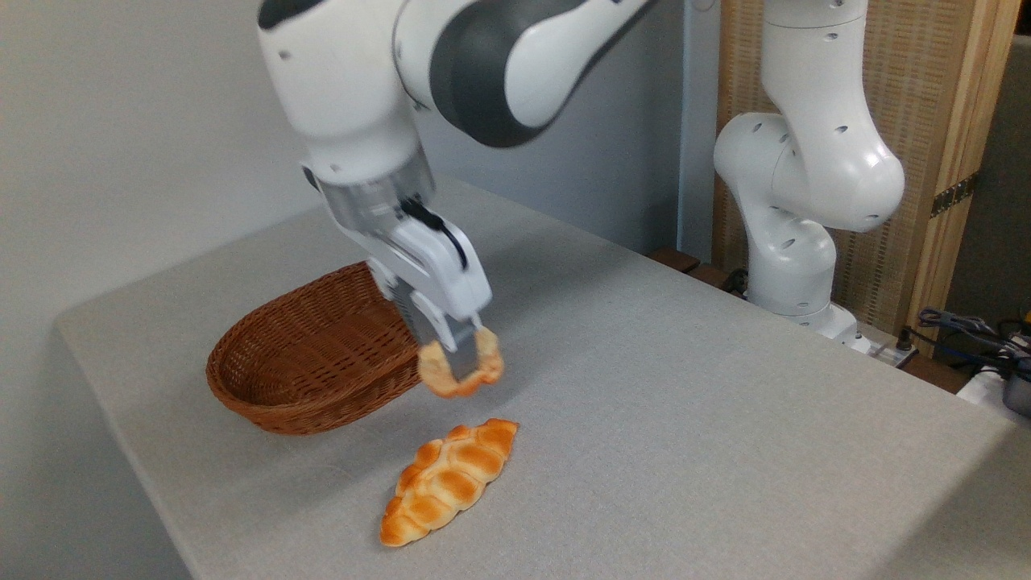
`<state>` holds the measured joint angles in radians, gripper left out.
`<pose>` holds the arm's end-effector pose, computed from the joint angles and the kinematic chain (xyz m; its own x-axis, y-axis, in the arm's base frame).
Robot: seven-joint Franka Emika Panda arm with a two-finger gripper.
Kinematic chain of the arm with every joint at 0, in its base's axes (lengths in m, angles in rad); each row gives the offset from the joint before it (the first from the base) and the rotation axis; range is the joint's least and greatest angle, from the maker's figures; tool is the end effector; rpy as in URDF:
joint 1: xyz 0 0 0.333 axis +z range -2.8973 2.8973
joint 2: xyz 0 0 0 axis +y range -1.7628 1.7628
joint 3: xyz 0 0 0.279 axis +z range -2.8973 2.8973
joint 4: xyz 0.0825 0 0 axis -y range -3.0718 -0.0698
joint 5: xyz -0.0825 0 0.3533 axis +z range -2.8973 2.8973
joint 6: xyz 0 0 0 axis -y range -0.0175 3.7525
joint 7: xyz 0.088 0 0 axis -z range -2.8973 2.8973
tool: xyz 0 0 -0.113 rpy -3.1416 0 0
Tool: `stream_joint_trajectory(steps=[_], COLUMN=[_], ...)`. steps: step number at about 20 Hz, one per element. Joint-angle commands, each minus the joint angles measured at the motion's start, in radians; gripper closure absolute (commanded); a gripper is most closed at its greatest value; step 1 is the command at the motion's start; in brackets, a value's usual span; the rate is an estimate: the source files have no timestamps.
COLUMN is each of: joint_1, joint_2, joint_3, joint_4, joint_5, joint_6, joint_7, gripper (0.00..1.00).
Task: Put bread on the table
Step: 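Lift the bun out of the basket and carry it beside the braided roll, then lower the bun onto the table and open the gripper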
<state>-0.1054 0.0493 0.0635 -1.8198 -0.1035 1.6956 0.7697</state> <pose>0.5245 -0.0329 0.4567 0.6990 -0.7127 -0.0578 -0.6933 -0.6953 0.1892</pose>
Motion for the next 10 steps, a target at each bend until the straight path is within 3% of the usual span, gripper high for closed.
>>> stream_joint_trajectory(steps=[1, 2, 3, 10], joint_1=[-0.013, -0.013, -0.013, -0.016], joint_2=[-0.032, -0.032, -0.032, -0.019], joint_3=[0.019, 0.019, 0.019, 0.018], joint_4=[-0.104, -0.108, -0.110, -0.110], joint_5=[0.051, 0.059, 0.061, 0.062], joint_6=[-0.013, -0.013, -0.017, -0.020], joint_7=[0.060, 0.060, 0.060, 0.072], gripper=[0.13, 0.02, 0.00, 0.00])
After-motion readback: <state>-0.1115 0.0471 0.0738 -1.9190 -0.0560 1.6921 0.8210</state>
